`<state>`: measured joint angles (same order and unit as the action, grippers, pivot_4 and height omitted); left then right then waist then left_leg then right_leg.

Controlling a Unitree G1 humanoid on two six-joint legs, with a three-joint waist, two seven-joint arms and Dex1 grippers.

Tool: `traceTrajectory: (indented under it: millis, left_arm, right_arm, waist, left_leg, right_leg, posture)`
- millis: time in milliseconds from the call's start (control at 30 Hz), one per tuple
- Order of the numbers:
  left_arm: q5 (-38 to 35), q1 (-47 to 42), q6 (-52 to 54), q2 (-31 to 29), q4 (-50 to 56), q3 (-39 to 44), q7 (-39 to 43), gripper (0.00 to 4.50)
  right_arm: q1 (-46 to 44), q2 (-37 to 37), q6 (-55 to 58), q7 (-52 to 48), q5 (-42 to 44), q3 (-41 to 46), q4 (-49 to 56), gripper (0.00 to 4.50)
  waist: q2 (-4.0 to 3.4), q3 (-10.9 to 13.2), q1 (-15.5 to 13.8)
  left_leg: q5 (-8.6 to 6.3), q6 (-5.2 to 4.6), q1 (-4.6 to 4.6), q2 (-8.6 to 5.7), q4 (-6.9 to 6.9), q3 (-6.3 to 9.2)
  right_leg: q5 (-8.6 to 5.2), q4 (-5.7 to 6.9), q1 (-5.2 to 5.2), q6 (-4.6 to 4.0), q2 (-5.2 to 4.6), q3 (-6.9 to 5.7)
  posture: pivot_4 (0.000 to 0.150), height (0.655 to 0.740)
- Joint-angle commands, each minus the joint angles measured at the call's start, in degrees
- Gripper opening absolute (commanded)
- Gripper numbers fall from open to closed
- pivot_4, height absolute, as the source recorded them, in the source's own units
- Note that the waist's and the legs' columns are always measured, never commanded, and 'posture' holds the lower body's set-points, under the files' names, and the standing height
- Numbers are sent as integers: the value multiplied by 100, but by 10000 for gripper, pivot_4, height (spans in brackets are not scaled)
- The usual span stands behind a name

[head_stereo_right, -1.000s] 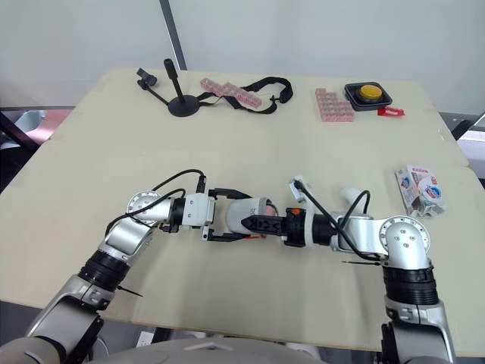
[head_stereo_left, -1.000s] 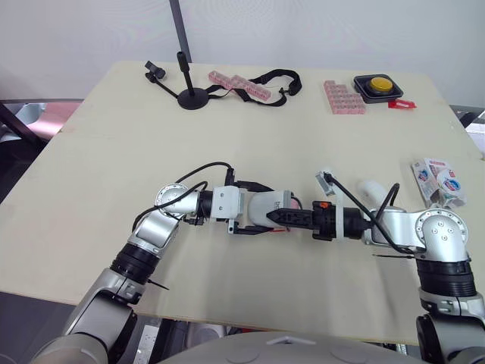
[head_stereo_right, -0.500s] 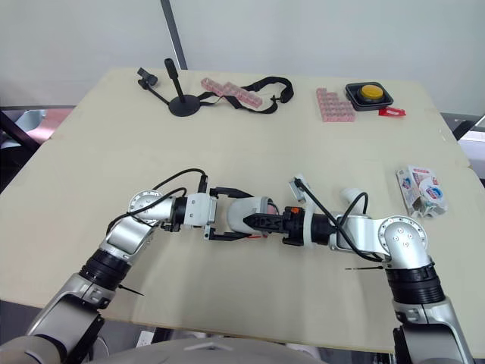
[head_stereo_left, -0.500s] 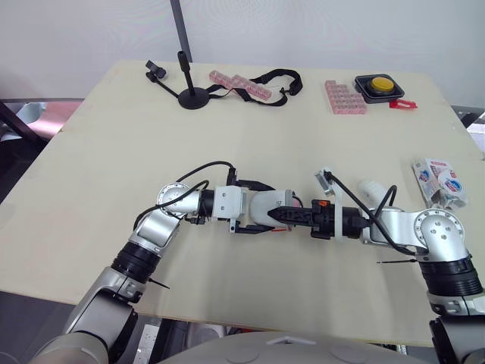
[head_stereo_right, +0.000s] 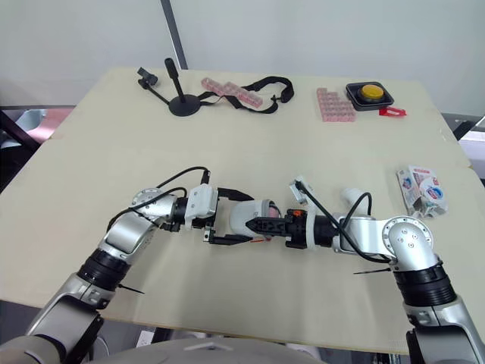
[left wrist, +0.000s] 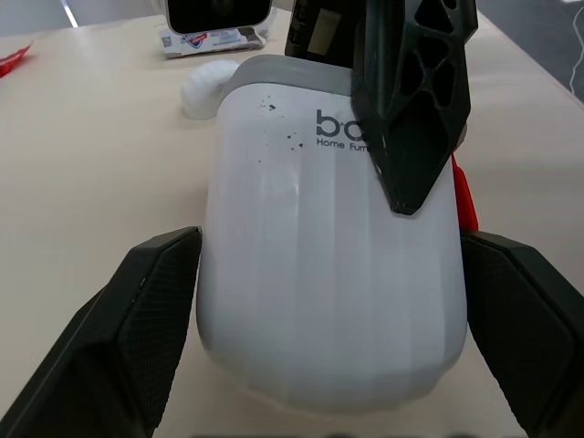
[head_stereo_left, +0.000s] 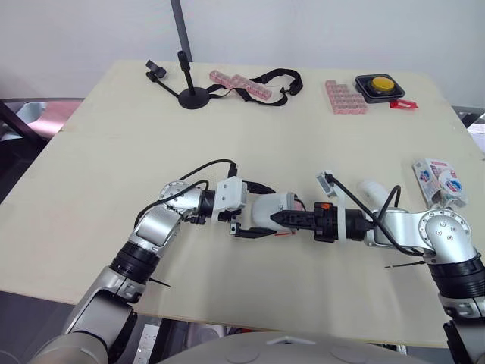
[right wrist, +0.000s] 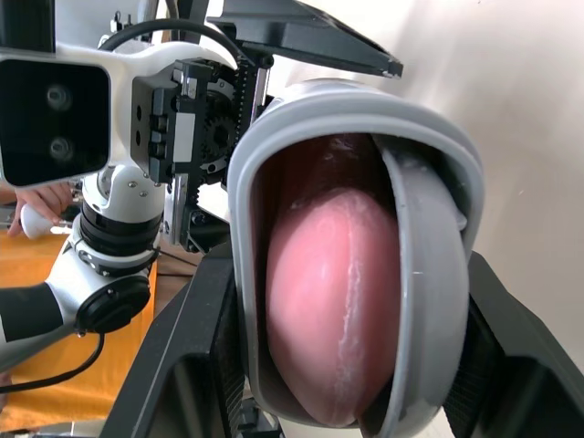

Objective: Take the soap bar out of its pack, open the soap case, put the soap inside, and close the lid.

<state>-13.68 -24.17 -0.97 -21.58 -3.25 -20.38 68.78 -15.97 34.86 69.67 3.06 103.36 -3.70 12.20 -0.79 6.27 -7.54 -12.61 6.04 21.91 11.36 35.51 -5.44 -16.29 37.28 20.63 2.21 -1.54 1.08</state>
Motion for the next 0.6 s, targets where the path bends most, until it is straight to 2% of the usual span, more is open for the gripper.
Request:
traceTrajectory:
  millis: [33, 133, 400, 600]
  left_arm:
    - [-194, -78, 110, -101, 247, 156, 104, 45000]
    - [-345, -115, 369, -268, 229, 271, 265, 45000]
    - [-869, -472, 1807, -697, 94, 607, 479, 45000]
    - [-1237, -1178, 3457, -487, 392, 591, 11, 45000]
  right_arm:
    - [-96, 109, -60, -175, 118, 7, 214, 20730]
    - [-186, 254, -12, -315, -179, 27, 216, 20730]
    - [-998, 1157, 251, -1983, -2397, -395, 659, 20730]
    - [-2376, 2374, -366, -4013, -5034, -2082, 1592, 20730]
  waist:
    - [0, 0, -6]
    - [0, 0, -5]
    - [-1, 1, -18]
    - [-5, 7, -48]
  left_leg:
    - [0, 0, 1, 0, 0, 0]
    - [0, 0, 1, 0, 0, 0]
    - [0, 0, 9, 0, 2, 1]
    - [0, -1, 45, 0, 20, 10]
  right_leg:
    - [0, -1, 0, 0, 0, 0]
    - [0, -1, 1, 0, 0, 0]
    - [0, 2, 9, 0, 5, -1]
    - [1, 8, 30, 3, 30, -10]
  posture:
    - [1500, 7395]
    - [1500, 7395]
    - [1500, 7395]
    - [1500, 7395]
